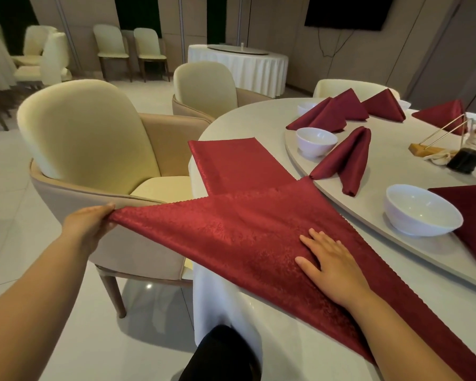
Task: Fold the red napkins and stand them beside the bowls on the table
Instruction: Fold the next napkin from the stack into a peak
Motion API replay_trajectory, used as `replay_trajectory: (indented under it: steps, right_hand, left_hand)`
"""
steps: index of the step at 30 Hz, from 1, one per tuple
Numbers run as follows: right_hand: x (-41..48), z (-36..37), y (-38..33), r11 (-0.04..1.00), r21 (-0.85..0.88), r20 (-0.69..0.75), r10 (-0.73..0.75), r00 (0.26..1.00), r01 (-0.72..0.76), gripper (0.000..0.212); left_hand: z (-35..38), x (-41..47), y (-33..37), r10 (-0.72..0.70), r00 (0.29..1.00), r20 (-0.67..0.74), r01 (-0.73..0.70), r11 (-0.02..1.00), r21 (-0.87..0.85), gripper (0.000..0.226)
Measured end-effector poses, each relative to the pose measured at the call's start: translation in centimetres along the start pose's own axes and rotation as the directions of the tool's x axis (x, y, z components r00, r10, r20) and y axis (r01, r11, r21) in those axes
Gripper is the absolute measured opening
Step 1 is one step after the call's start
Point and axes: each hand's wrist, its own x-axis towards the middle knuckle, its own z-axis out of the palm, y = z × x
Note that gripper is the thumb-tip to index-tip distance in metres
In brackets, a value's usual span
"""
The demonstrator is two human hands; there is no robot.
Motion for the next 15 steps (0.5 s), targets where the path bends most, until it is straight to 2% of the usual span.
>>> replay_trajectory:
  steps: [2, 4, 5, 6, 7, 8, 9, 10, 13, 15]
  right_hand:
    - [0.0, 0.0, 0.0, 1.0, -0.002, 0.005, -0.002, 1.0, 0.002, 0.054]
    - [0.1, 0.0, 0.1, 1.0, -0.001, 0.015, -0.003, 1.0, 0.003, 0.058]
    - [0.1, 0.0, 0.0, 1.0, 0.003, 0.015, -0.003, 1.0, 0.003, 0.067]
    - [0.1, 0.0, 0.0, 1.0, 0.006, 0.007, -0.004, 1.0, 0.004, 0.082]
    - [0.1, 0.0, 0.0, 1.0, -0.001, 0.007, 0.0, 1.0, 0.0, 0.094]
    - [0.1, 0.1, 0.1, 1.0, -0.01, 0.009, 0.004, 1.0, -0.004, 0.099]
    - [0.1, 0.1, 0.1, 1.0, -0.013, 0.008, 0.005, 1.0, -0.005, 0.098]
    - [0.1, 0.2, 0.1, 1.0, -0.012, 0.006, 0.006, 1.0, -0.005, 0.091]
    - [0.1, 0.1, -0.1, 1.0, -0.027, 0.007, 0.003, 1.0, -0.003, 0.058]
    - [-0.1, 0.1, -0.1, 0.999, -0.031, 0.0, 0.008, 1.0, -0.008, 0.053]
  left_hand:
    - [0.1, 0.8, -0.3, 0.006, 0.999, -0.033, -0.007, 0.999, -0.044, 0.024]
    - [0.5, 0.8, -0.6, -0.005, 0.997, -0.08, 0.005, 1.0, -0.005, 0.016]
    - [0.7, 0.6, -1.0, 0.027, 0.994, -0.105, -0.017, 0.995, 0.094, 0.005]
    - [0.9, 0.4, -1.4, 0.103, 0.985, -0.141, -0.061, 0.96, 0.273, 0.016]
    - [1.1, 0.3, -1.9, 0.223, 0.967, -0.122, -0.134, 0.855, 0.501, 0.03]
    - [1.6, -0.4, -2.0, 0.351, 0.936, -0.03, -0.242, 0.704, 0.668, 0.035]
    - [2.2, -1.0, -2.3, 0.44, 0.893, 0.096, -0.36, 0.569, 0.739, 0.036]
    - [3.2, -2.3, -2.3, 0.464, 0.858, 0.22, -0.454, 0.485, 0.748, 0.034]
    - [6.9, -7.4, -3.3, 0.462, 0.701, 0.542, -0.711, 0.402, 0.576, 0.034]
    - [9.5, -10.6, -4.4, 0.424, 0.545, 0.723, -0.837, 0.315, 0.446, 0.062]
